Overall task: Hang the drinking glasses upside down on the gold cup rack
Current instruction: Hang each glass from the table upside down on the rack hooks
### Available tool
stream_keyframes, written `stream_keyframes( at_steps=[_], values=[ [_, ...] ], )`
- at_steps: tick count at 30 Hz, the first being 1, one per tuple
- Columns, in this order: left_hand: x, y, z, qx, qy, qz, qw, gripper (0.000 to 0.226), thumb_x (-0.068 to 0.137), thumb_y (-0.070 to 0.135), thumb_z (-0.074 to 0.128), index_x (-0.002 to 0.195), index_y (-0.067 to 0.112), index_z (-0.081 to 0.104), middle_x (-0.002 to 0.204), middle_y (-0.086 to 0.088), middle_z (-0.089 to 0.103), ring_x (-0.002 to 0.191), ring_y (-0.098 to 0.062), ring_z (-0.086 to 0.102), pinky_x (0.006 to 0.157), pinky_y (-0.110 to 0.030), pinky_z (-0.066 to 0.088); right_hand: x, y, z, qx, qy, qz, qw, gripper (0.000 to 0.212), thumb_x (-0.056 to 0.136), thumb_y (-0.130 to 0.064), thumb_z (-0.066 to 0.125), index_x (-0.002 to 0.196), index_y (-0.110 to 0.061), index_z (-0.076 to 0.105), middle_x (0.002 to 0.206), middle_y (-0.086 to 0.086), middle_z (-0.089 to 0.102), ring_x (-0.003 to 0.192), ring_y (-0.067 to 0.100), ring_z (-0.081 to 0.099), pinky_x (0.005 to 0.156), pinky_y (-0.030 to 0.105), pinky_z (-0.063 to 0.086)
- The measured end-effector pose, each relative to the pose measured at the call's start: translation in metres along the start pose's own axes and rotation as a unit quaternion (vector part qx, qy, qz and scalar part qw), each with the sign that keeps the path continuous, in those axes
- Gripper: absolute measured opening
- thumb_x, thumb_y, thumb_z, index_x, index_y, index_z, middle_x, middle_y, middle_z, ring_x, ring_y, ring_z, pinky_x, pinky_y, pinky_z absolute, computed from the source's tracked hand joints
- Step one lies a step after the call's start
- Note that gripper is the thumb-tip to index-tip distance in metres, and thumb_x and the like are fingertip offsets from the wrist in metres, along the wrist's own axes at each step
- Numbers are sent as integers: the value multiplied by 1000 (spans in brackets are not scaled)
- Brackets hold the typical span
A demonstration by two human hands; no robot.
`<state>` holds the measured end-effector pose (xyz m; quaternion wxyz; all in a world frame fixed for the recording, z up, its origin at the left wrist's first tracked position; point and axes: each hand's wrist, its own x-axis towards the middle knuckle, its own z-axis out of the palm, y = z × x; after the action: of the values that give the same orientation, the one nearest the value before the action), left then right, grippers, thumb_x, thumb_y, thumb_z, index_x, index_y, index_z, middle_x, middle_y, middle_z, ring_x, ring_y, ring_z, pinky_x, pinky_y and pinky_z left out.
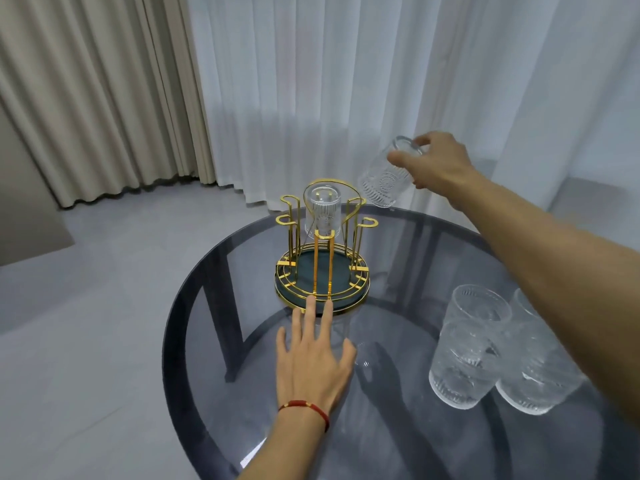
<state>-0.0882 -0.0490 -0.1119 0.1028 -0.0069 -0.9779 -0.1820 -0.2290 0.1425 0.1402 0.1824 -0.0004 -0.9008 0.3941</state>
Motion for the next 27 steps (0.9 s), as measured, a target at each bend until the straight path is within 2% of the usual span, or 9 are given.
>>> stream_keyframes(
  at_steps=[2, 6, 11, 14, 17, 21, 24, 27],
  values=[
    [1, 1, 1, -4, 5, -2, 1000, 71, 95, 63, 17, 155, 39, -12, 166, 3, -16, 154, -23, -5, 123, -50, 0, 15, -4, 8, -24, -23, -14, 999, 74, 75, -55, 76, 134, -12, 62, 124, 11, 63, 108, 33, 68, 95, 49, 58],
    [2, 0, 5, -12, 15, -3, 1000, 70, 96, 63, 20, 155, 41, -9, 166, 4, -14, 154, -25, -1, 123, -51, 0, 36, -8, 21, -66, -88, -26, 994, 73, 77, -48, 81, 136, -8, 62, 120, 11, 64, 92, 26, 69, 73, 36, 62],
    [2, -1, 6, -21, 27, -4, 999, 70, 96, 62, 21, 156, 41, -7, 167, 5, -12, 154, -25, 2, 123, -51, 0, 51, -11, 33, -104, -168, -38, 980, 71, 80, -46, 84, 136, -7, 62, 122, 11, 64, 91, 22, 67, 68, 31, 56],
    [2, -1, 5, -21, 24, -6, 999, 69, 96, 63, 19, 155, 42, -11, 167, 4, -15, 154, -25, -1, 124, -51, -1, 53, -12, 42, -119, -214, -35, 969, 77, 78, -43, 87, 139, -4, 58, 123, 15, 64, 102, 30, 65, 74, 33, 55],
    [3, 0, 5, -22, 26, -6, 999, 68, 97, 62, 21, 155, 43, -10, 167, 5, -15, 154, -25, -1, 123, -50, -4, 56, -6, 48, -129, -251, -20, 959, 77, 83, -31, 85, 147, -5, 51, 138, 17, 60, 119, 36, 58, 92, 41, 54],
    [3, -1, 6, -22, 28, -5, 999, 66, 98, 61, 21, 155, 45, -8, 167, 4, -14, 154, -25, 1, 122, -50, -4, 57, 5, 54, -127, -283, -25, 950, 77, 86, -16, 83, 152, -9, 46, 151, 18, 53, 134, 38, 52, 115, 52, 42],
    [4, -1, 7, -23, 32, -4, 999, 66, 98, 61, 22, 154, 45, -9, 167, 4, -13, 154, -26, 2, 122, -50, -4, 53, 9, 62, -153, -294, -52, 942, 75, 83, -18, 85, 150, -12, 51, 151, 12, 54, 138, 34, 49, 117, 49, 38],
    [3, -1, 7, -23, 34, -5, 999, 66, 98, 61, 22, 154, 45, -10, 167, 5, -15, 154, -25, 2, 122, -50, -4, 49, 13, 72, -150, -304, -75, 938, 62, 81, -15, 87, 138, -14, 63, 139, 7, 63, 131, 29, 53, 108, 41, 39]
  ],
)
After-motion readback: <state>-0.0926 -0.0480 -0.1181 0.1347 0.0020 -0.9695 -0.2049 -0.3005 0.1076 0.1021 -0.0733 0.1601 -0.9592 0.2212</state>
